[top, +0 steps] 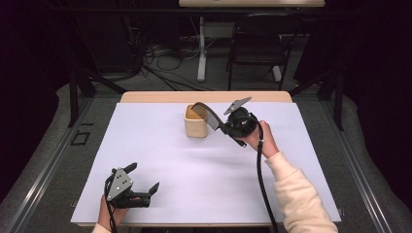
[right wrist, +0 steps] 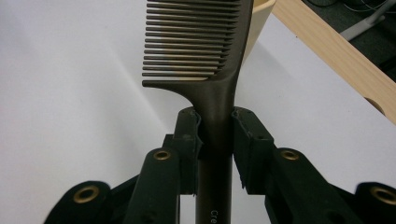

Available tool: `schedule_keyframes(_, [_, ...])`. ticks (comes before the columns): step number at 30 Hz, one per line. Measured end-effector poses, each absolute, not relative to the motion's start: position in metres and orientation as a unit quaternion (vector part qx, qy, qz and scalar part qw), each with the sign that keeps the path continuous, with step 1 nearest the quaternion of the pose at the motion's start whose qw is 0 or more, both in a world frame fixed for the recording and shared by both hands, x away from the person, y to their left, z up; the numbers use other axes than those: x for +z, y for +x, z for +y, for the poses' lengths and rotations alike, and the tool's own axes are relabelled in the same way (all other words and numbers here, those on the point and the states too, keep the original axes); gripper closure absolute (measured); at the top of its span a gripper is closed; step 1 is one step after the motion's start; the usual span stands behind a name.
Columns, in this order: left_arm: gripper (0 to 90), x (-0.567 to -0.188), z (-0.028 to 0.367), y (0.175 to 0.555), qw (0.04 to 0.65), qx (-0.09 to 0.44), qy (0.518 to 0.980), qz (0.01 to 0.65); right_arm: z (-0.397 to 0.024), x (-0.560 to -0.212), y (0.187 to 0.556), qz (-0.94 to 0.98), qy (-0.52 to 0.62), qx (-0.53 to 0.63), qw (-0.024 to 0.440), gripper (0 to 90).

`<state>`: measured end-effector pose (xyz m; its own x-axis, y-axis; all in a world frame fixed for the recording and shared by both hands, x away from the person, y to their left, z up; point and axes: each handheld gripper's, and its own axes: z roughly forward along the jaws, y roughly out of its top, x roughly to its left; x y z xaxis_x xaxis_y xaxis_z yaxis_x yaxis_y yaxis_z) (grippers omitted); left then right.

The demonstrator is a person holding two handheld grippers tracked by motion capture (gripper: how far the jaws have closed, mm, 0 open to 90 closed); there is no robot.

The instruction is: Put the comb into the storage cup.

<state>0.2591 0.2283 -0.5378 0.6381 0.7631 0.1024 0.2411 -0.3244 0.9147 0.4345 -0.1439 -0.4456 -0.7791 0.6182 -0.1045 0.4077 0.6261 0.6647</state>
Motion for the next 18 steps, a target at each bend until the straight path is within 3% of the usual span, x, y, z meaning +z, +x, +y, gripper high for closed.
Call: schedule_keyframes(18, [0.5,-0.538,0.229,0.259,0.48,0.273,0.767,0.328,-0.138,-0.441,0.449,0.885,0.286,0.327,0.168,72.3])
